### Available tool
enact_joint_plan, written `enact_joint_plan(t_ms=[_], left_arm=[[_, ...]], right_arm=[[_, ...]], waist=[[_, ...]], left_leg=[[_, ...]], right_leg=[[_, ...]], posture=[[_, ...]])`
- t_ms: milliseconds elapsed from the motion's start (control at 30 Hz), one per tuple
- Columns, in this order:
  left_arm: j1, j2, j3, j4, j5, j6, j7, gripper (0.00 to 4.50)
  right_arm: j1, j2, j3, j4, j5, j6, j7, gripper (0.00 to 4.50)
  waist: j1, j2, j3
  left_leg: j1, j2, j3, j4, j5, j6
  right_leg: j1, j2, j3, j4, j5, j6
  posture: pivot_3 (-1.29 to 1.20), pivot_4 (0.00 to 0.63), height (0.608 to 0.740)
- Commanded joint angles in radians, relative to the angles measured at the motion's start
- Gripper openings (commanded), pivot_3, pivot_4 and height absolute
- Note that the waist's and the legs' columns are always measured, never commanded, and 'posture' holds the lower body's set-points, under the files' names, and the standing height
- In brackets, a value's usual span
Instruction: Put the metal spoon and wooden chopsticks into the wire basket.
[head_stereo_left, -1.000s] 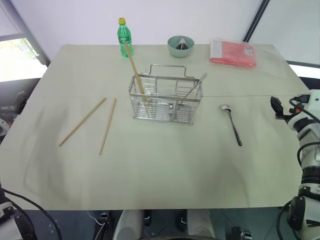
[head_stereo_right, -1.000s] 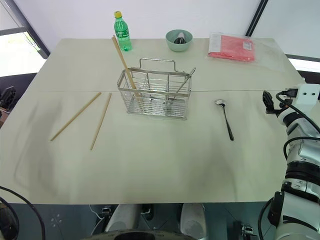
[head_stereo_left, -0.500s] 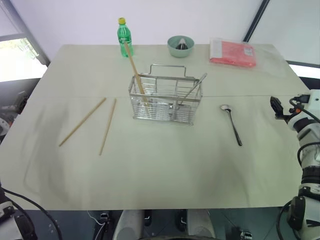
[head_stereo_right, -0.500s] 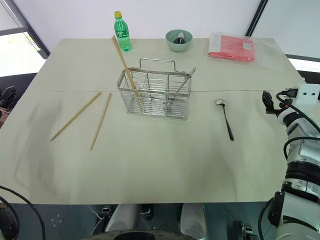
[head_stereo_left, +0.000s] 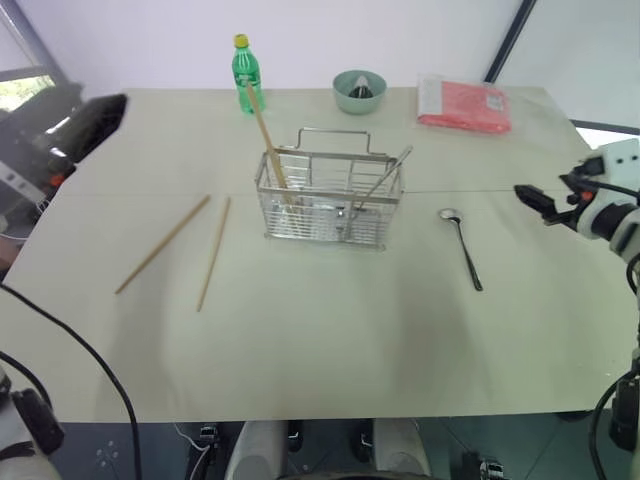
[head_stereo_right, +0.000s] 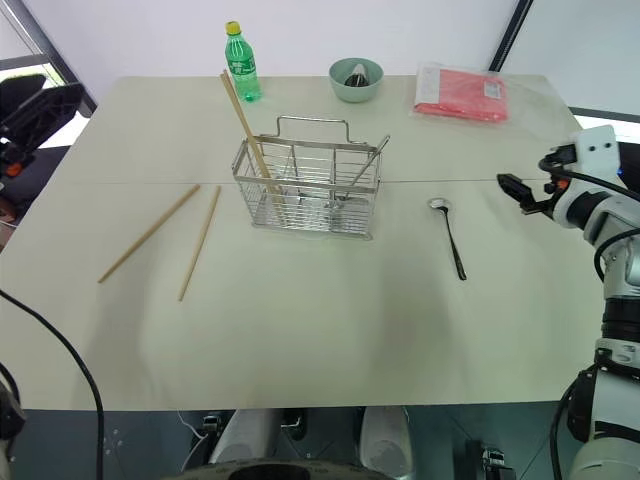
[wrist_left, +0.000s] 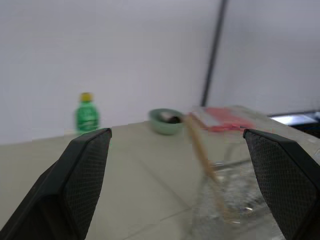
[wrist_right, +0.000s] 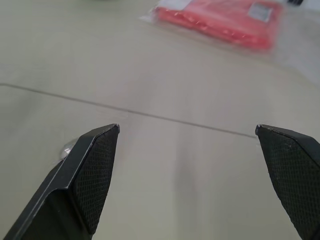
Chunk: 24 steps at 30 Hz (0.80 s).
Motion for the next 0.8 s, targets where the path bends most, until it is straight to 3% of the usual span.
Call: enact_joint_plan(t_ms=[33,167,400,767,800], left_arm=[[0.046,0.07,-0.06,-0.153,-0.12,0.05,-0.149,4.43],[0.101,0.116,-0.165,-0.258,-0.087,0.02,-0.256,4.43],[0.108,0.115,-0.302,-0.259,0.086,-0.089,-0.316,4.43],[0.038,0.126,-0.291,-0.247,0.026,-0.061,-0.275,4.43],[0.039,0.127,-0.291,-0.251,0.022,-0.06,-0.272,4.5]], right_arm=[[-0.006,0.028,-0.008,-0.127,0.053,0.149,-0.037,4.5],[0.002,0.094,0.014,-0.214,0.076,0.279,-0.083,4.5],[0.032,0.181,0.048,-0.218,0.055,0.297,-0.136,4.5],[0.004,0.25,0.074,-0.05,-0.004,0.171,-0.167,4.5],[0.002,0.256,0.074,-0.034,-0.01,0.155,-0.17,3.96]], waist=[[-0.001,0.0,0.0],[0.002,0.001,0.001],[0.025,0.002,0.002],[0.023,0.002,0.003],[0.022,0.002,0.003]], left_leg=[[0.0,0.0,0.0,0.0,0.0,0.0],[0.0,0.001,0.001,-0.001,0.0,0.0],[0.0,0.001,0.005,-0.001,0.0,0.0],[0.0,0.002,0.005,-0.001,0.0,0.001],[0.0,0.002,0.005,-0.001,0.0,0.001]], right_leg=[[0.0,0.0,0.0,0.0,0.0,0.0],[-0.001,0.001,0.001,0.0,-0.001,-0.002],[-0.002,0.001,0.001,-0.002,-0.001,-0.006],[0.0,0.003,0.001,-0.004,0.001,-0.004],[0.0,0.004,0.001,-0.004,0.001,-0.004]], posture=[[0.0,0.15,0.68],[0.0,0.15,0.68],[0.0,0.15,0.68],[0.0,0.15,0.68],[0.0,0.15,0.68]])
